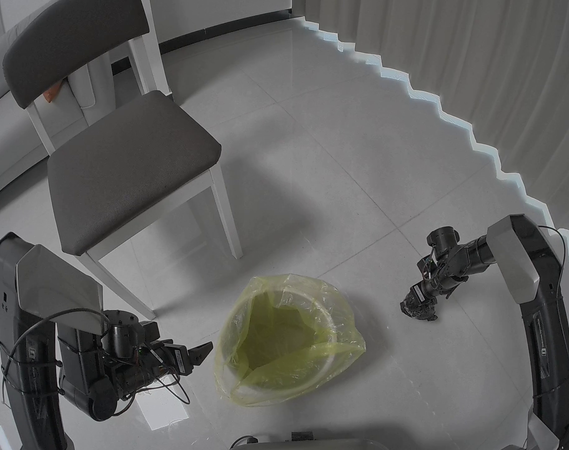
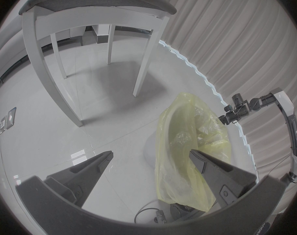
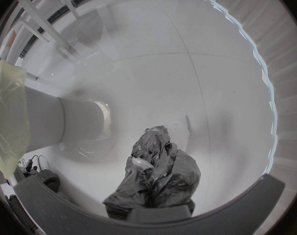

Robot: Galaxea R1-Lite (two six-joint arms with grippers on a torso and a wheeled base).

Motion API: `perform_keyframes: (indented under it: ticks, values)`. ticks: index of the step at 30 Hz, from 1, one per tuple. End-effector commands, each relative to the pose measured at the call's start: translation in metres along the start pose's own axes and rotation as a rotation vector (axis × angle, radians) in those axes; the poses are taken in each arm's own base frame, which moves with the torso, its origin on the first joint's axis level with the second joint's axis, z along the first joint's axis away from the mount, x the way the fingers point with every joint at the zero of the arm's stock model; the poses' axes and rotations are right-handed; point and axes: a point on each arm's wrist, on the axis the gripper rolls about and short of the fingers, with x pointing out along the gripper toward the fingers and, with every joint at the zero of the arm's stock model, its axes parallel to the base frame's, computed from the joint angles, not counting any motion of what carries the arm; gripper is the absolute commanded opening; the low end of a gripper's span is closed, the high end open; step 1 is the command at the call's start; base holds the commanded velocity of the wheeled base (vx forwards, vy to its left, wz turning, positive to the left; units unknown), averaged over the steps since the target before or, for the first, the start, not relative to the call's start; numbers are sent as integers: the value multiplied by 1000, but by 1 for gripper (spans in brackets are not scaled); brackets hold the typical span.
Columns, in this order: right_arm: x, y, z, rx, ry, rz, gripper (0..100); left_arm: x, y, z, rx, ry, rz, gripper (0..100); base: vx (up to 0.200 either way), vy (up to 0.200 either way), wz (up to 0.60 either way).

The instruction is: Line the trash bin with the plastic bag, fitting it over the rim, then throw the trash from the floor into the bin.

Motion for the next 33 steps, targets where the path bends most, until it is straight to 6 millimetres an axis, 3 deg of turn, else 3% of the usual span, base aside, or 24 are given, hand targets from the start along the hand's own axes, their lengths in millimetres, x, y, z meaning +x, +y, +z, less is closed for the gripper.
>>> perform_keyframes:
  ticks: [1,6,10,14,16,21,25,32,33]
  values:
    - [-83,28,30,-59,-107,37,0,-5,-4,4,5,-24,-10,100,0,0,0]
    - [-176,84,44,-130,-279,179,0,-6,-4,5,7,-29,-12,100,0,0,0]
    - [-242,133,39,-214,-407,258,0,-9,-4,2,3,-12,-6,100,0,0,0]
    - [-286,181,20,-328,-486,348,0,-16,-5,3,3,-17,-6,100,0,0,0]
    - [-299,198,14,-368,-524,377,0,-18,-4,6,3,-30,-6,100,0,0,0]
    - [-322,228,6,-435,-578,444,0,-23,-7,13,6,-61,-14,100,0,0,0]
    - [-322,247,-1,-476,-563,479,0,-29,-10,16,12,-79,-27,100,0,0,0]
    - [-287,268,-5,-509,-466,503,0,-39,-14,24,19,-117,-43,100,0,0,0]
    - [-270,274,-5,-516,-433,504,0,-44,-15,26,21,-130,-48,100,0,0,0]
